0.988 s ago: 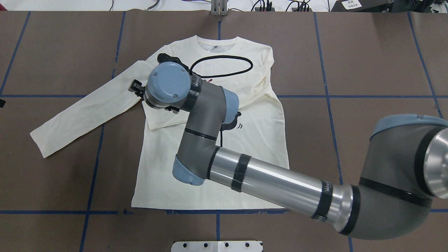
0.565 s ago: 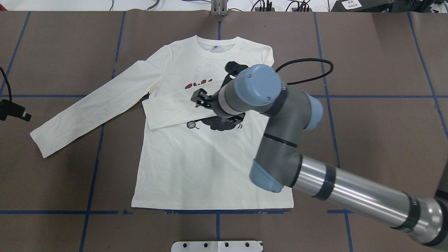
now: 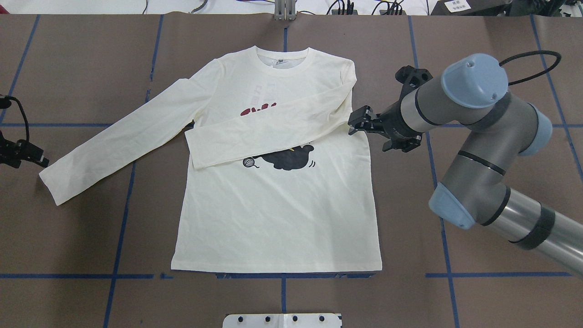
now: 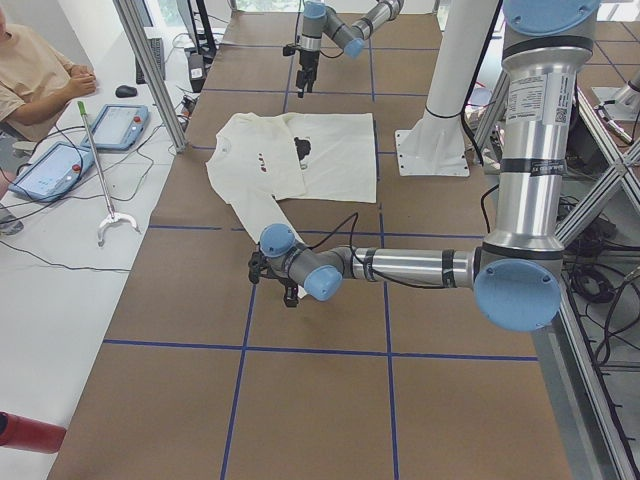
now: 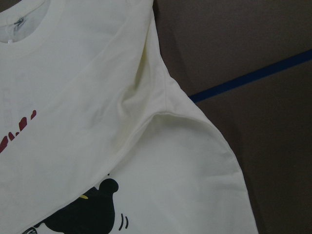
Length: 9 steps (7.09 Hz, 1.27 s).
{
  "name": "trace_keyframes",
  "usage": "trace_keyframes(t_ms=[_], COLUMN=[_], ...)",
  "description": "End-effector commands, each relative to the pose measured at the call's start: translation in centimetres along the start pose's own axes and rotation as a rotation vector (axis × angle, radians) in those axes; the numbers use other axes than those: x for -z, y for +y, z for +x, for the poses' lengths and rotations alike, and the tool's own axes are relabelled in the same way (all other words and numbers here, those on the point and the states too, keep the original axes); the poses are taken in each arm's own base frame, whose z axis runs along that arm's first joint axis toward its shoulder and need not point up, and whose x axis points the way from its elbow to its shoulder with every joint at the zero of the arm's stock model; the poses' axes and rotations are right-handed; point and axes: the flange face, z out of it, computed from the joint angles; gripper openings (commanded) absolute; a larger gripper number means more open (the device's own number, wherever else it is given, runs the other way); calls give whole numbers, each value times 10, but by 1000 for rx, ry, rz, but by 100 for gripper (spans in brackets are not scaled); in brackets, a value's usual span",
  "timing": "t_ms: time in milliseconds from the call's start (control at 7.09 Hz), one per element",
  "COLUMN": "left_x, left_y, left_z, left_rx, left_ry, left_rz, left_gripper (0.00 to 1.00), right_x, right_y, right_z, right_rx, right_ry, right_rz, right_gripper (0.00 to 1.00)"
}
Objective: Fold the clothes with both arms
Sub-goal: 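Lay the sleeve across the chest, release, and withdraw the right gripper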
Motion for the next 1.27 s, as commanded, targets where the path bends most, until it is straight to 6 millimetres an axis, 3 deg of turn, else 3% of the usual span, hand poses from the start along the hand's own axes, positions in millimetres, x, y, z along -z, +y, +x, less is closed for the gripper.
trace_keyframes(t_ms=[0,847,1129], left_x=[-14,-28,-29], left_y=[-4,-6,-6], left_z=[-1,4,5], left_rx=[10,1,1], left_ry=[-9,-14,-16], left_rz=[-25,-46,-46], left_gripper=[75,66,34], right_x=[9,7,7], right_y=[-11,-12,-12], right_z=[33,38,38], right_rx=[21,17,16], right_ry=[24,33,33], right_rz=[-4,-2,-1], right_gripper=[100,100,100])
